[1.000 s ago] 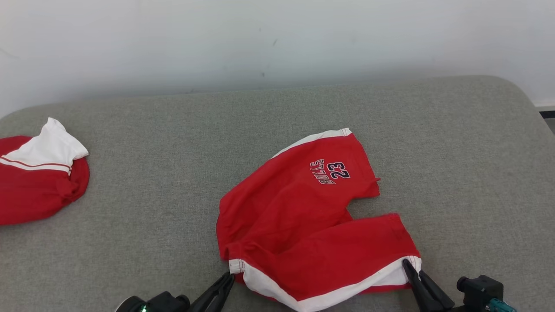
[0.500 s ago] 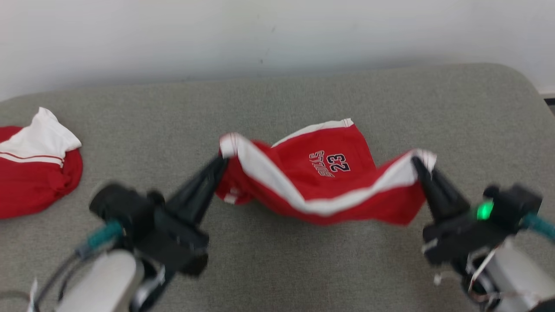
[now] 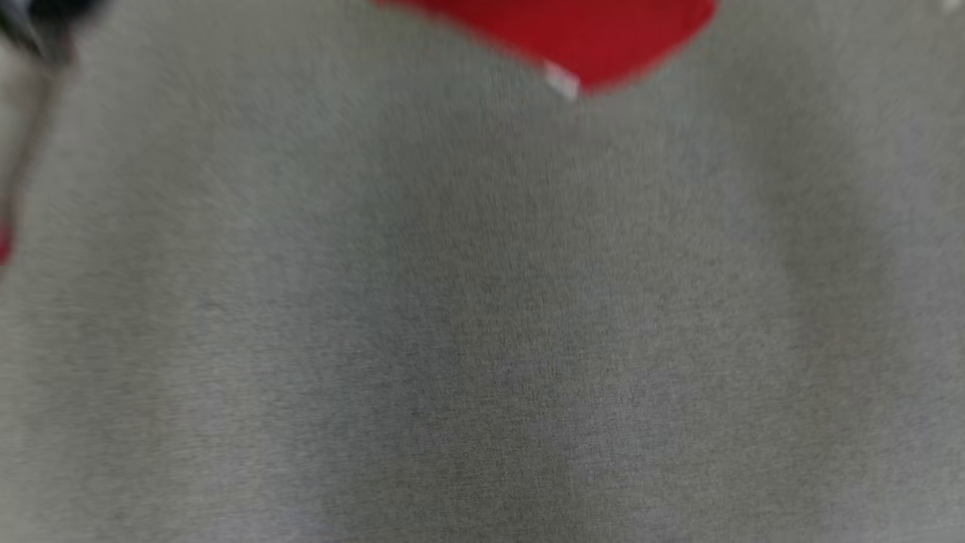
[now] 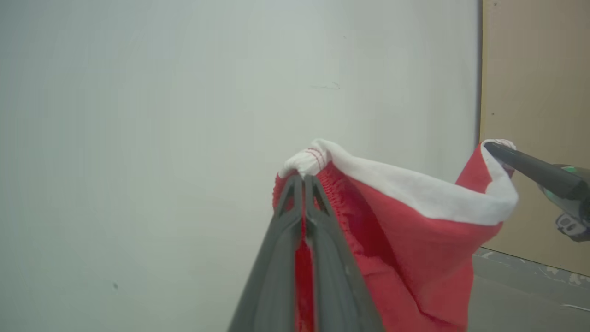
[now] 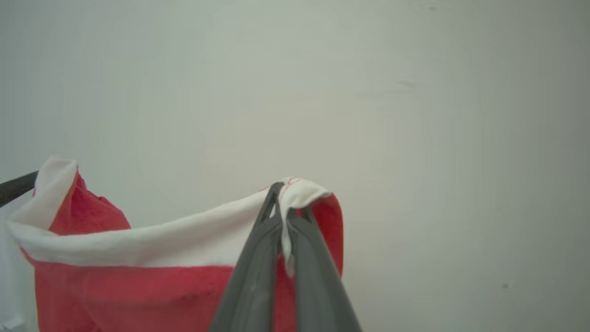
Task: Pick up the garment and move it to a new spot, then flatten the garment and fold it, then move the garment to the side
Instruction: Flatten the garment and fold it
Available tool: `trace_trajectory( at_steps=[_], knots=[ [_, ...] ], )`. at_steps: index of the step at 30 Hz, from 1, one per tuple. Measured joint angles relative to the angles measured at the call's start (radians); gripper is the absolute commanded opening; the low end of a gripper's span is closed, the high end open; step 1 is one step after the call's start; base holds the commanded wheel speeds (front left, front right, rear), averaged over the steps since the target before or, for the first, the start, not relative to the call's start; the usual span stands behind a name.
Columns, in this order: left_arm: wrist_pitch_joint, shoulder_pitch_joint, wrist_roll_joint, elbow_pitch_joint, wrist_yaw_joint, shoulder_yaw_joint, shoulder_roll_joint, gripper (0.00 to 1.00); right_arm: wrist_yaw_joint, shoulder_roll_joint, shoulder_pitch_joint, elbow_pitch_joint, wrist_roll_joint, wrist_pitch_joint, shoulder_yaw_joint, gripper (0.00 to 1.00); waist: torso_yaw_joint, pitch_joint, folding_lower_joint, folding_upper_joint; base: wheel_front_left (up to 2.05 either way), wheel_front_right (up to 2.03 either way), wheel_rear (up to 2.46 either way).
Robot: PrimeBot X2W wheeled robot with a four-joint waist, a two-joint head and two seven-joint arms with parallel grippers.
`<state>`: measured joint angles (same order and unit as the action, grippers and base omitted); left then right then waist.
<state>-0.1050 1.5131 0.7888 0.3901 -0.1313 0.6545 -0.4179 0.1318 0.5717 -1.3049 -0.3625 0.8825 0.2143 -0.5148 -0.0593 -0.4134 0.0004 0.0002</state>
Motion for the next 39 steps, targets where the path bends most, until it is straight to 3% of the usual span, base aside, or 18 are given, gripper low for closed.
trace_trajectory(
  at_steps=[5,11,17,22,27,32,39],
  knots=[
    [0.003,0.269,0.010,0.118,0.000,0.043,0.021,0.00,0.000,-0.023,-0.281,-0.128,0.040,-0.015,-0.014,0.00,-0.021,-0.118,0.0001,0.0001,0.00,0.00,0.00],
    [-0.010,0.460,0.052,0.253,0.000,0.089,0.056,0.00,0.000,-0.047,-0.485,-0.274,0.034,-0.012,-0.065,0.00,-0.052,-0.224,0.0001,0.0002,0.00,0.00,0.00],
    [-0.042,0.512,0.105,0.323,0.000,0.149,0.076,0.00,0.000,-0.066,-0.541,-0.350,0.063,0.007,-0.116,0.00,-0.076,-0.297,-0.0001,0.0002,0.00,0.00,0.00],
    [-0.076,0.475,0.154,0.314,0.000,0.219,0.054,0.00,0.000,-0.066,-0.513,-0.348,0.102,0.026,-0.179,0.00,-0.086,-0.331,-0.0002,0.0001,0.00,0.00,0.00],
    [-0.128,0.307,0.195,0.228,0.000,0.279,-0.022,0.00,0.000,-0.038,-0.357,-0.264,0.146,0.043,-0.238,0.00,-0.090,-0.322,-0.0002,0.0001,0.00,0.00,0.00],
    [-0.156,0.011,0.217,0.059,0.011,0.254,-0.083,0.00,0.000,0.041,-0.087,-0.095,0.155,0.048,-0.236,0.00,-0.092,-0.267,-0.0005,0.0000,0.00,0.00,0.00],
    [-0.159,-0.565,0.109,-0.311,0.124,0.124,-0.116,0.00,0.000,0.106,0.385,0.092,0.127,0.050,-0.167,0.00,-0.083,-0.147,-0.0008,-0.0003,0.00,0.00,0.00]
  ],
)
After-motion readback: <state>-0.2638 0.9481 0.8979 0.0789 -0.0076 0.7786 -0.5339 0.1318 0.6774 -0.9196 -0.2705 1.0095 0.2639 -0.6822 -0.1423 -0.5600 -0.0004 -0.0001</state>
